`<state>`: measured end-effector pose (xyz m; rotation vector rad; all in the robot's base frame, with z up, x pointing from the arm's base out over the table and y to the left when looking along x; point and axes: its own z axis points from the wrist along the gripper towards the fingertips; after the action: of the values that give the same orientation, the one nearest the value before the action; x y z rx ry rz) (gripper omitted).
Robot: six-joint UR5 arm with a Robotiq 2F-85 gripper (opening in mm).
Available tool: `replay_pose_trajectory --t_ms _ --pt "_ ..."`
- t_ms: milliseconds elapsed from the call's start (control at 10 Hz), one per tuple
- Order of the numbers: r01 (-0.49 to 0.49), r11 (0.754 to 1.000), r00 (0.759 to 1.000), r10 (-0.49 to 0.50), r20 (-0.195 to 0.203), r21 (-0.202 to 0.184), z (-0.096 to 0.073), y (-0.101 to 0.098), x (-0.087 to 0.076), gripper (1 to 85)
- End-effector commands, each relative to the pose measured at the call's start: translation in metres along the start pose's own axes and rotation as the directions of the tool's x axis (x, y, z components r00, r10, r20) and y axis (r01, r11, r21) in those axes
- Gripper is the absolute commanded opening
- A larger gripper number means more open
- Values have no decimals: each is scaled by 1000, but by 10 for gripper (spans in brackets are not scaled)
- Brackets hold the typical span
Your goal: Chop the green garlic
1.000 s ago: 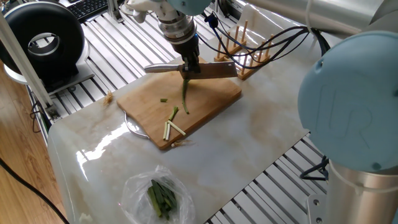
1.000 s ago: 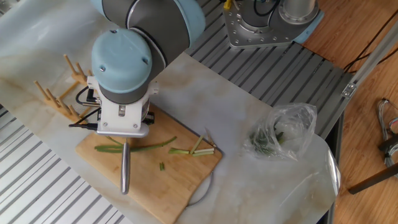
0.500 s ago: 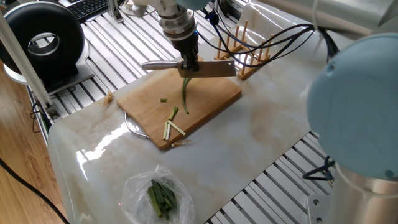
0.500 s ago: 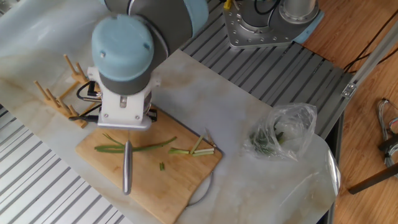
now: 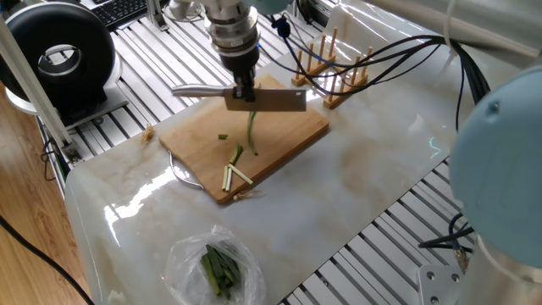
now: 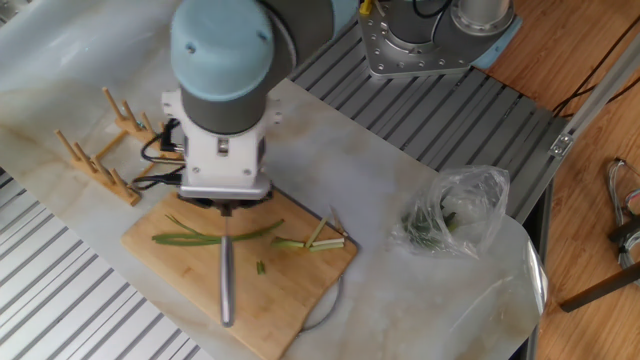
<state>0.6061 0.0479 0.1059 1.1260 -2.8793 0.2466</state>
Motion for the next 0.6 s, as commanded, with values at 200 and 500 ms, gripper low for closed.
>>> replay_pose_trajectory --t_ms 200,500 --pt "73 996 996 -70 57 -55 6 25 -15 13" --pt "125 990 990 -120 76 -66 1 28 -16 13"
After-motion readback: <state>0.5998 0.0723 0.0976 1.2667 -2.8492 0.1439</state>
